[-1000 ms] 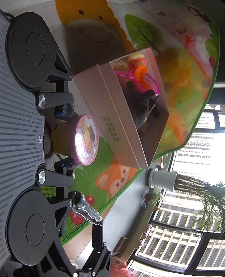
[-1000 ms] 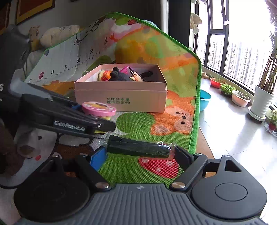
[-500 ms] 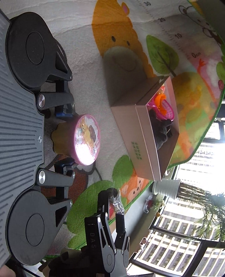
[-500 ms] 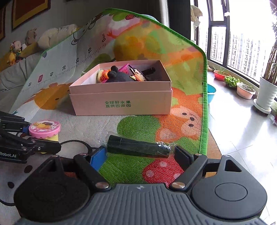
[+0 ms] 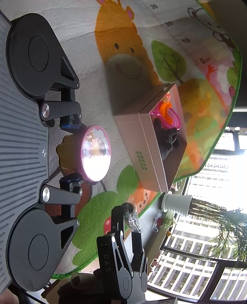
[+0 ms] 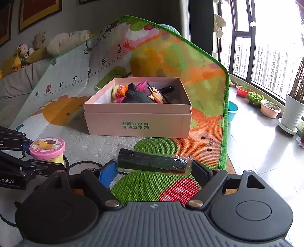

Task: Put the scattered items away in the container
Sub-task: 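Grasp the pink-lidded yellow cup with the left gripper while the right gripper holds the stick, then lower the yellow cup and black stick into the pink box and open both grippers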

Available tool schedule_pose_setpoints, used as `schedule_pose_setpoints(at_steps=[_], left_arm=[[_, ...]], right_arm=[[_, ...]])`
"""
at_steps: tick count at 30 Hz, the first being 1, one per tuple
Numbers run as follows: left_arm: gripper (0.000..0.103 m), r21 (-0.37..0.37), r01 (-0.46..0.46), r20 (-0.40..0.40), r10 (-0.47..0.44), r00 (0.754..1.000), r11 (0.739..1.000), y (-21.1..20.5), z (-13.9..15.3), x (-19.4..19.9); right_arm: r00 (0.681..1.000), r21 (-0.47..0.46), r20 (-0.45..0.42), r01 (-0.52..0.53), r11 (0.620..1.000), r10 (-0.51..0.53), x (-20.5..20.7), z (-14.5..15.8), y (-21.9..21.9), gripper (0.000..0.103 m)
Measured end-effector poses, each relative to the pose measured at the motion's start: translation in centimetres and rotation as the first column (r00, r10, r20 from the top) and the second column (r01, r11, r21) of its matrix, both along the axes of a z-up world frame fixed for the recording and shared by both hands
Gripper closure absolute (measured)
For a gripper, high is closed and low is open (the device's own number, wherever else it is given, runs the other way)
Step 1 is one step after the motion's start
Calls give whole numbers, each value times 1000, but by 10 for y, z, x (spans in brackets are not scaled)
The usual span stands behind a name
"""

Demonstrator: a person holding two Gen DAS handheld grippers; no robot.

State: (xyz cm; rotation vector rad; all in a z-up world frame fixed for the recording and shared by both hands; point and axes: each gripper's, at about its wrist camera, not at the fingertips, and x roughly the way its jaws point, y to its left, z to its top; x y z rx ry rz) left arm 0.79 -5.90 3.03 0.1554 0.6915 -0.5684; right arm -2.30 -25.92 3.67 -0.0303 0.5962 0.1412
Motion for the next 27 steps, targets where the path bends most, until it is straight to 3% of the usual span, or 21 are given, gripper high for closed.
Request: schedule_pose_setpoints(at_steps=[27], left_arm=[[56,-50,11,149,-3,989,999,5,40,-7]], right_arm=[[988,-79,147,-38,996,49,-16,78,12,19]])
